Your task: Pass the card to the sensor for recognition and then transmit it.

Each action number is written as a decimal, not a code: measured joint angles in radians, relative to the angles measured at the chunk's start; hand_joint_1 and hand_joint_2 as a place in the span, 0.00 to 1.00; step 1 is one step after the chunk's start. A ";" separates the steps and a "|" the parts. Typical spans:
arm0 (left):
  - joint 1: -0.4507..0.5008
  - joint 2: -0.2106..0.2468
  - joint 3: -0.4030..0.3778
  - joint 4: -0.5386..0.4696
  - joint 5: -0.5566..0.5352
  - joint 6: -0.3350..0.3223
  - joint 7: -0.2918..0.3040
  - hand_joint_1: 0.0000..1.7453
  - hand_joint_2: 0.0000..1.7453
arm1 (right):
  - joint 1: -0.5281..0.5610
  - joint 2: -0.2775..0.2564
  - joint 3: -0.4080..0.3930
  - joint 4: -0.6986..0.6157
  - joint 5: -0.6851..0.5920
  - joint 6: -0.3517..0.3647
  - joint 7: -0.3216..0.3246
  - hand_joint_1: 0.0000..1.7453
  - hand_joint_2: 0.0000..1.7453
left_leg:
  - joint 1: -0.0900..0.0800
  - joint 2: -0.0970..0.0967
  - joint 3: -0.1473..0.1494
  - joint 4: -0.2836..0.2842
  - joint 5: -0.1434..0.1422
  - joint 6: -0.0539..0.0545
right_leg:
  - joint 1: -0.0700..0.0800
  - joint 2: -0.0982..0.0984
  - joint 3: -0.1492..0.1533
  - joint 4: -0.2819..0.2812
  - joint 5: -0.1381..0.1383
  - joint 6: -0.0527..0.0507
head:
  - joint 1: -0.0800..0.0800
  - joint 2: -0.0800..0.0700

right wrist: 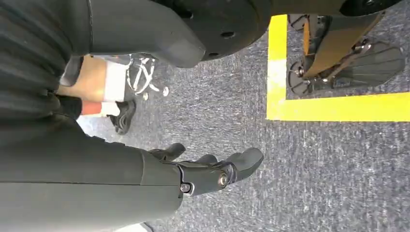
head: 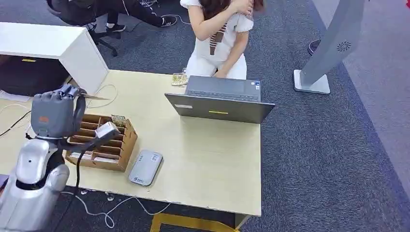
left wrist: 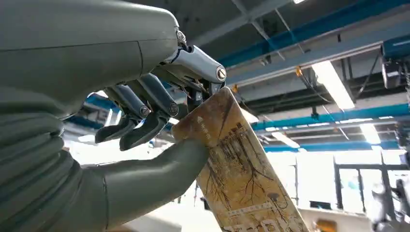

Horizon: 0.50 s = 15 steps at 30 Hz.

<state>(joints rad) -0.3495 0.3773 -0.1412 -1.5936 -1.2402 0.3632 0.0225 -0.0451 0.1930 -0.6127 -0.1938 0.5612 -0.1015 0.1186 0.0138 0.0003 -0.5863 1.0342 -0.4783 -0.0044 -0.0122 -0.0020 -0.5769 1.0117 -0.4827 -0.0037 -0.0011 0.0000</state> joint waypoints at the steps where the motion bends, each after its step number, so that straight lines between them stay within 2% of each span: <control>1: -0.056 -0.001 -0.011 0.053 -0.015 0.005 0.000 1.00 1.00 | -0.001 0.000 0.000 0.000 0.008 0.004 0.000 0.00 1.00 | 0.000 0.000 0.000 0.000 0.001 -0.001 | 0.000 0.001 -0.001 0.000 0.001 0.000 | -0.001 0.000; 8: -0.322 -0.019 -0.090 0.344 -0.103 -0.013 0.027 1.00 1.00 | -0.003 0.000 0.002 0.000 0.032 0.008 0.018 0.00 1.00 | 0.000 0.001 -0.001 0.000 0.001 0.000 | 0.000 0.002 -0.001 0.000 0.001 0.000 | 0.000 0.000; 15: -0.443 -0.043 -0.139 0.512 -0.124 -0.023 0.037 1.00 1.00 | -0.003 -0.002 0.003 0.000 0.043 0.011 0.018 0.00 1.00 | 0.000 0.003 -0.002 0.000 0.001 0.000 | 0.000 0.004 -0.002 0.000 0.001 0.000 | 0.000 0.000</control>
<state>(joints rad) -0.7921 0.3345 -0.2800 -1.0814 -1.3645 0.3399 0.0595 -0.0484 0.1915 -0.6092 -0.1938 0.6039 -0.0908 0.1366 0.0136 0.0031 -0.5879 1.0343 -0.4775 -0.0047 -0.0123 0.0018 -0.5792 1.0122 -0.4814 -0.0032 -0.0011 0.0000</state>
